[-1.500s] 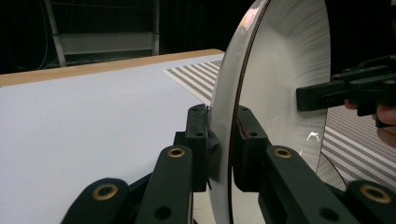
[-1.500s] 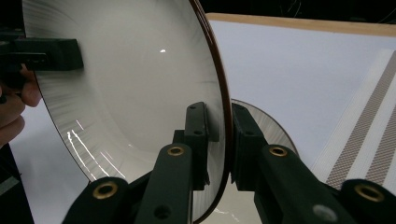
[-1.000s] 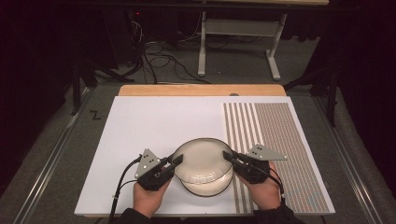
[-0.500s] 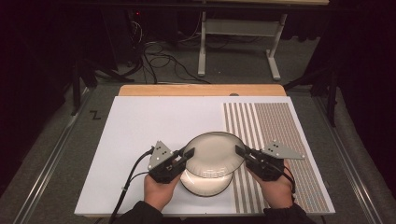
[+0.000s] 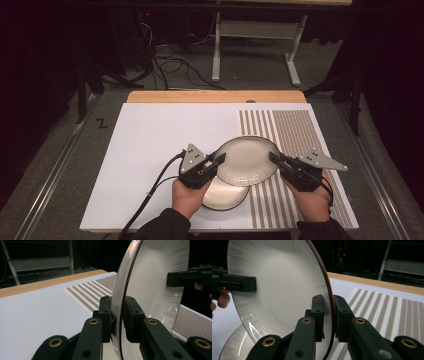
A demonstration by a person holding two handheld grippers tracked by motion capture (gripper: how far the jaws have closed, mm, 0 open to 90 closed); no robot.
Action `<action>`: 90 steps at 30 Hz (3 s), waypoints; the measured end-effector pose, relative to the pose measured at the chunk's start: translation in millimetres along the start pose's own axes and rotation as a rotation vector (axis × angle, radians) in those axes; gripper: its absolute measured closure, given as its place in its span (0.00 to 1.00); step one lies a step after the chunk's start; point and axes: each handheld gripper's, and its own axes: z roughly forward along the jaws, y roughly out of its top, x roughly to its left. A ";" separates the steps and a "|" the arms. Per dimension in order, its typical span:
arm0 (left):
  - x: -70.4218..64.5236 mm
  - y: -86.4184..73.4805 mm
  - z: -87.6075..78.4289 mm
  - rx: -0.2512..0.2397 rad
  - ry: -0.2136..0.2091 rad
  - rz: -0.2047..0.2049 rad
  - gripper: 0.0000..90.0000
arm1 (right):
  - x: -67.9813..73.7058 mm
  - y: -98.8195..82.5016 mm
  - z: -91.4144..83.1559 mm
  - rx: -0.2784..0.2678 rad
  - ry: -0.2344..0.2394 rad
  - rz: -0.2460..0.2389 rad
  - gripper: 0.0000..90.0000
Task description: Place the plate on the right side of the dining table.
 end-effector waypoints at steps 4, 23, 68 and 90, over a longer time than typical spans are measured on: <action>-5.6 3.6 12.3 0.007 -0.009 0.005 0.87 | -9.5 -1.6 -5.8 -0.005 -0.018 0.010 0.91; -30.5 11.2 62.1 0.040 -0.042 0.036 0.86 | -49.4 -13.5 -30.1 -0.007 -0.098 0.047 0.90; -52.0 -13.4 129.2 0.229 -0.018 0.066 0.84 | -89.4 -58.8 -38.0 0.059 -0.209 0.083 0.90; -44.7 -9.0 129.6 0.237 0.023 0.038 0.53 | -94.4 -61.7 -34.1 0.086 -0.219 0.082 0.94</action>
